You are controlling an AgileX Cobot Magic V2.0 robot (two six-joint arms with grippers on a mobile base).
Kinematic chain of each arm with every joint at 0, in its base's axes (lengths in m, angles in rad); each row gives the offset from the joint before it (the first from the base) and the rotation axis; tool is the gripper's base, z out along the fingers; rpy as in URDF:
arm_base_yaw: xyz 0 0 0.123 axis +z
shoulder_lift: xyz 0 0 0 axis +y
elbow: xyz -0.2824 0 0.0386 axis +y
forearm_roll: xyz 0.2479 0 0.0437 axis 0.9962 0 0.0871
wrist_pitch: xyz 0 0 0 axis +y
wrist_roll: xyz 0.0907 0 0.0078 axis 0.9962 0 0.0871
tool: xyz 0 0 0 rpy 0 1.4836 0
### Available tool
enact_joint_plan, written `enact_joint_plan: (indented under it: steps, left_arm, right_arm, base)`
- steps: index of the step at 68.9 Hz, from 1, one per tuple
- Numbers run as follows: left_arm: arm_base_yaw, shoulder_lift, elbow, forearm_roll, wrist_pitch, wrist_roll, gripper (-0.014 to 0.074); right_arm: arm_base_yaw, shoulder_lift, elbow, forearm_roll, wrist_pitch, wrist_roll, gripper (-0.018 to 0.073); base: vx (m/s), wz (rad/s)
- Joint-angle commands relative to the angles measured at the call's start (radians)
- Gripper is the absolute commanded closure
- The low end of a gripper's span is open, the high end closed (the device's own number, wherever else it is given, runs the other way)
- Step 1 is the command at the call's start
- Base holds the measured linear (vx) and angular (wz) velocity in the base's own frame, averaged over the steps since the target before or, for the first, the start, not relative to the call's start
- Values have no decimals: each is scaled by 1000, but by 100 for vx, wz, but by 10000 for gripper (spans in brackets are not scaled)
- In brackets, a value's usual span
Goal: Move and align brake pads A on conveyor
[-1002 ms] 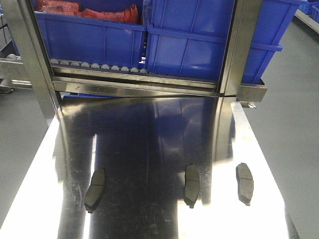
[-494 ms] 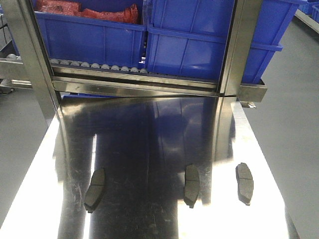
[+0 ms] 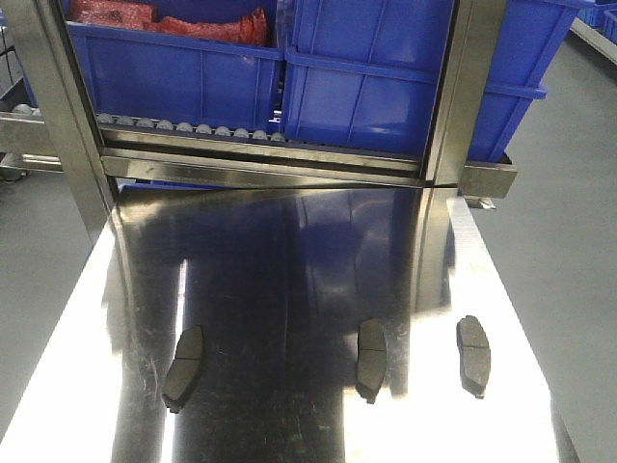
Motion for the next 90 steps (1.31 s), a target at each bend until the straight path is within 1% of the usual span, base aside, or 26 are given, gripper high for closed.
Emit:
enact_joint_plan:
  steps: [1,10,19,25,36,40,51,63,69,75,82,90]
  left_arm:
    - [-4,2,-29,-19,-95,-6,603]
    - [-4,2,-29,-19,-95,-6,603]
    - [-4,2,-29,-19,-95,-6,603]
    - [-4,2,-29,-19,-95,-6,603]
    - [-4,2,-29,-19,-95,-6,603]
    - [-4,2,-29,-19,-95,-6,603]
    - [-4,2,-29,-19,-95,-6,603]
    - [-4,2,-29,-19,-95,-6,603]
    - [-4,2,-29,-19,-95,-6,603]
    - [-4,2,-29,-19,-95,-6,603]
    - [-4,2,-29,-19,-96,-6,603]
    - [-4,2,-29,-19,-96,-6,603]
  right_arm:
    - [-2,46,-121,-7,-22,-4,571]
    - [-2,187,-274,-6,102,-4,571]
    - [-2,368,-409,28,270,-8,571]
    - [-2,479,-483,74,361,-14,571]
    - [-2,638,-569,83,557,-16,571]
    - [-2,678,-576,83,595,-16,571]
    - [-2,761,-573,91,614,-4,571]
    - [-2,823,-573,91,690,-4,555]
    - [-2,859,-583,98,716,-19,508]
    - [-2,899,-610,109,744,-32,424]
    - [-2,937,-650,183,750,-84,274]
    - [-2,991,-689,284,741,-167,115]
  base:
    - [0,0]
    - [0,0]
    - [0,0]
    - [0,0]
    - [0,0]
    - [0,0]
    - [0,0]
    - [0,0]
    - [0,0]
    - [0,0]
    - [0,0]
    - [0,0]
